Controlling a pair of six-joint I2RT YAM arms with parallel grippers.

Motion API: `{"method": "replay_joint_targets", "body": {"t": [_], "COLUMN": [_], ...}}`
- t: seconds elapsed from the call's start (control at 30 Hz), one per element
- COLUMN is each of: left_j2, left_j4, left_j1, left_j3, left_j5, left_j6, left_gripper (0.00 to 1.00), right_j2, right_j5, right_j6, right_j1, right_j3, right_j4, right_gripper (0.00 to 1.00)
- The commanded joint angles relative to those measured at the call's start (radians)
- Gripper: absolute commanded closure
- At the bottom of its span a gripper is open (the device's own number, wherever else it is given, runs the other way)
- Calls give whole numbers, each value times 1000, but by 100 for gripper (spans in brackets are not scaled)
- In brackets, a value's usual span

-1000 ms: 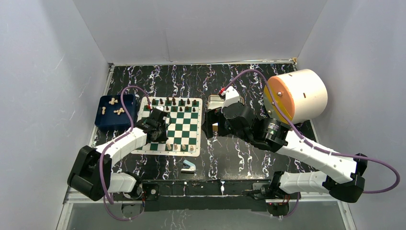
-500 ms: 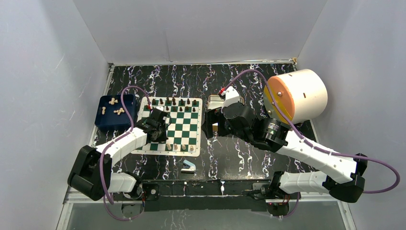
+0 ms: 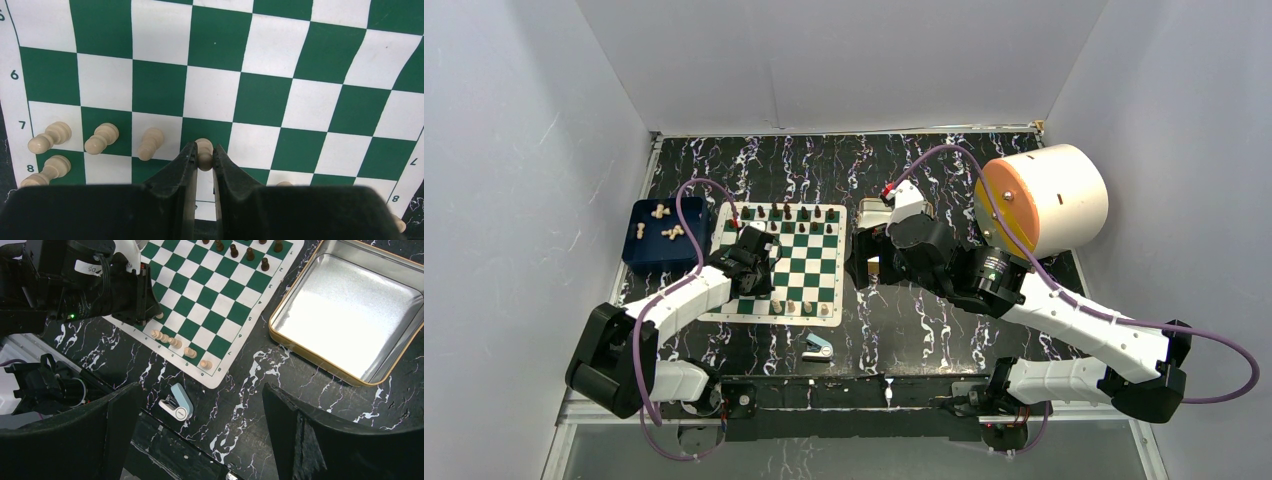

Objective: Set up the chess pieces on the board
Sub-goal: Adjust the chess piece on the chessboard.

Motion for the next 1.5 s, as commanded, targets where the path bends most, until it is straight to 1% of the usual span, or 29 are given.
{"method": "replay_joint_targets", "body": {"t": [0.0,0.4,0.9,1.33,1.4,1.47], "left_j2": [10,17,-25,-11,-9,-7], "left_j4": [16,34,29,38,37,38], "left_j1": [-5,-5,-5,-5,-5,-5], "left_j3": [10,6,14,13,12,11], "left_j5": [-24,-10,9,-12,-14,-14], "left_j6": [-2,-3,-2,8,8,6], "left_gripper": [90,89,89,89,88,85], "right_j2": [-18,-17,-8,-10,-11,-12], "right_j5": [7,0,-8,-11,-10,-9], "right_j6": [7,13,19,22,22,22], "right_j1": [-4,-4,-4,-4,-5,-4], "right_j3": [-1,-3,-11,-9,-9,-9], "right_j4": [50,53,56,53,53,53], "right_gripper": [1,1,1,1,1,1]}}
